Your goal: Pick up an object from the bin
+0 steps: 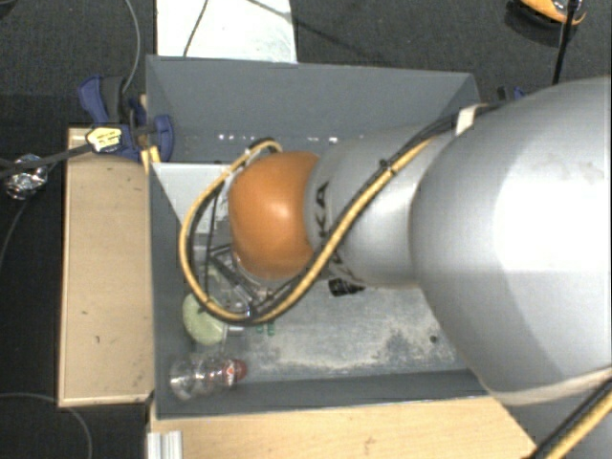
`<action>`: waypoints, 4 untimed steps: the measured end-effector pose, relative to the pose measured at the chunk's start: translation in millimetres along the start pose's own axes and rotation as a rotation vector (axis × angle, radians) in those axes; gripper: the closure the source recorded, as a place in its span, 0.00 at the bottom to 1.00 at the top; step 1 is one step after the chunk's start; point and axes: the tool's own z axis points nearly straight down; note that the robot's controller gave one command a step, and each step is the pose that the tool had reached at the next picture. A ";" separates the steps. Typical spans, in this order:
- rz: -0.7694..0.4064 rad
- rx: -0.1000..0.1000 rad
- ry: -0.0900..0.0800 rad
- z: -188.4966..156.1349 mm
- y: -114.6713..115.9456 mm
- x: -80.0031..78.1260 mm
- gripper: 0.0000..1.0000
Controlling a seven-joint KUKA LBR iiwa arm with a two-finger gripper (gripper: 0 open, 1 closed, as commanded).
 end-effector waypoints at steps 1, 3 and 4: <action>0.099 -0.006 0.009 -27.4 14.9 -44.3 0.00; 0.168 -0.006 0.006 41.3 -32.7 -73.8 1.00; 0.209 -0.006 0.006 39.4 -29.0 -74.3 1.00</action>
Offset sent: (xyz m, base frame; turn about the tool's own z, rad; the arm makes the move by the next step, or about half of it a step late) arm 0.0656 -0.0463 -0.0358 -0.1484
